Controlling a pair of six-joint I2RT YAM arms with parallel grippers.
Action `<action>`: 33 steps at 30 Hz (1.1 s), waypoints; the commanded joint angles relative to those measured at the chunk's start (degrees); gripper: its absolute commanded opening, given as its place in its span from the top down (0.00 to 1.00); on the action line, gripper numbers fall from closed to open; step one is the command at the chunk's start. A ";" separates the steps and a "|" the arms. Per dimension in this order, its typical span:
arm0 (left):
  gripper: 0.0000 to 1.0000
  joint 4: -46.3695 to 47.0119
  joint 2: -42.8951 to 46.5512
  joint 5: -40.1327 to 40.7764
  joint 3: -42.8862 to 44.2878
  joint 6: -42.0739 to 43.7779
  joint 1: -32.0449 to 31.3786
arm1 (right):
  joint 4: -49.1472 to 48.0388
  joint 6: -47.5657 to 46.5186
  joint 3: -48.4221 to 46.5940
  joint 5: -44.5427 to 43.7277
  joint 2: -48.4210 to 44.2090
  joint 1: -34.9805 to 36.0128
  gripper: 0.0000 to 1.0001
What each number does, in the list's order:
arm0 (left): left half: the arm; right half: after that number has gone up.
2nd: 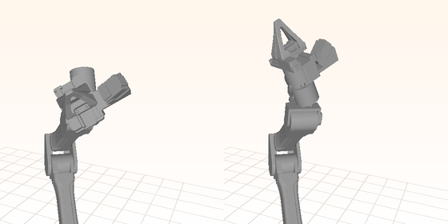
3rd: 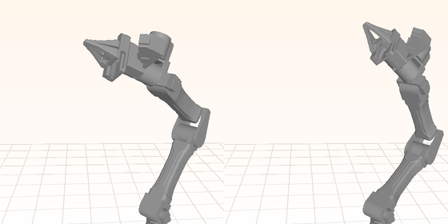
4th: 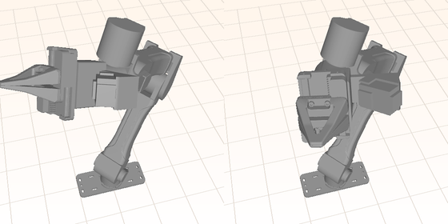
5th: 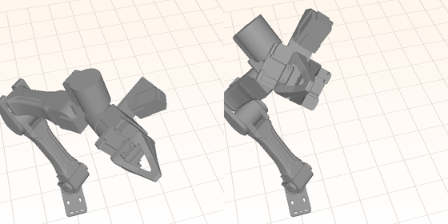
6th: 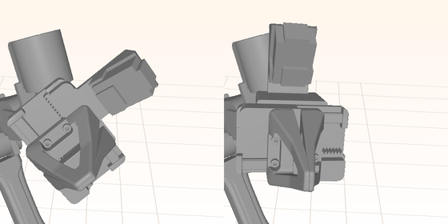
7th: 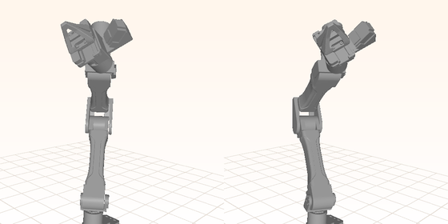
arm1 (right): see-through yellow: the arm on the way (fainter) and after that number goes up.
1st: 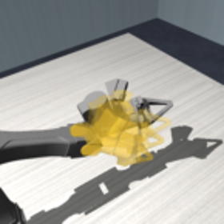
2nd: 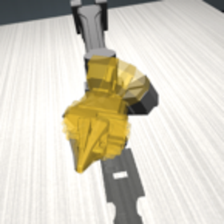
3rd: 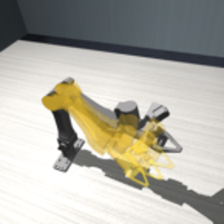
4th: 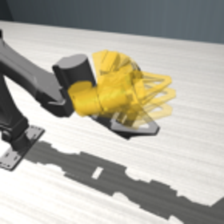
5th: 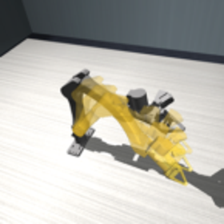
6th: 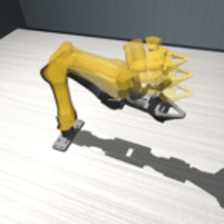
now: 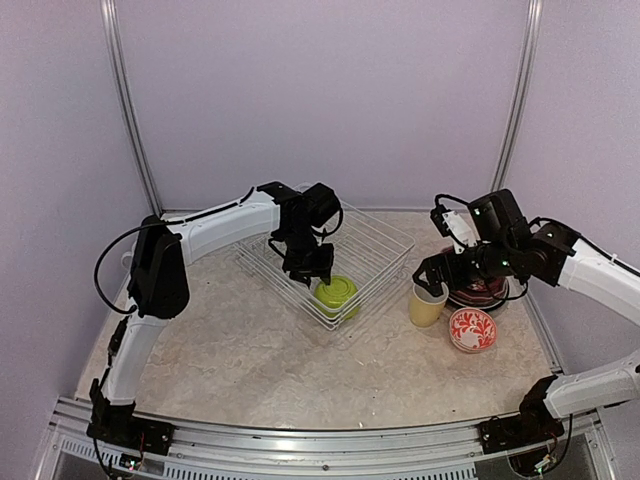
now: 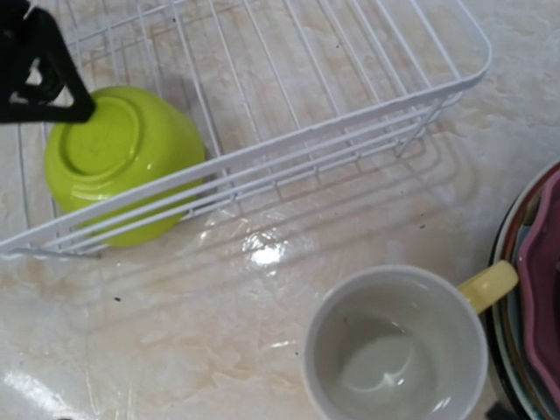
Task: Unload the mixed dishes from the dish rack
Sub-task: Move the bowl to the dish rack, then adjust the plate in the bowl.
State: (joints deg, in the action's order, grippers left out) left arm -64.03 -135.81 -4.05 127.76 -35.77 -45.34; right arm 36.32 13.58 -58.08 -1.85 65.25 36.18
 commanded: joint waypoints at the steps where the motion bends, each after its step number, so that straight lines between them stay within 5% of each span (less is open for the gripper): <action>1: 0.57 -3.19 -1.64 4.74 1.33 -0.40 1.90 | -1.24 0.82 1.26 1.25 -1.81 -0.48 0.00; 12: 0.62 -7.99 -0.81 17.14 4.54 1.14 5.96 | -1.69 2.57 2.38 1.13 -3.07 -0.43 0.00; 17: 0.47 -8.15 1.24 17.48 5.51 2.05 4.28 | -2.50 2.78 2.67 1.64 -2.84 -0.47 0.00; 23: 0.15 -5.95 2.29 14.67 8.34 5.91 -0.49 | -2.37 2.92 2.72 1.76 -2.21 -0.45 0.00; 33: 0.01 -9.98 -3.26 18.69 12.46 7.83 -3.84 | -2.52 3.25 2.98 3.43 -2.61 -0.50 0.00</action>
State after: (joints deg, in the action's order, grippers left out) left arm -70.54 -135.90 11.14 139.02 -29.36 -48.90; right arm 34.28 16.21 -55.75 0.19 63.05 36.18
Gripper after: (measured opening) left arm 0.968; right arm 0.997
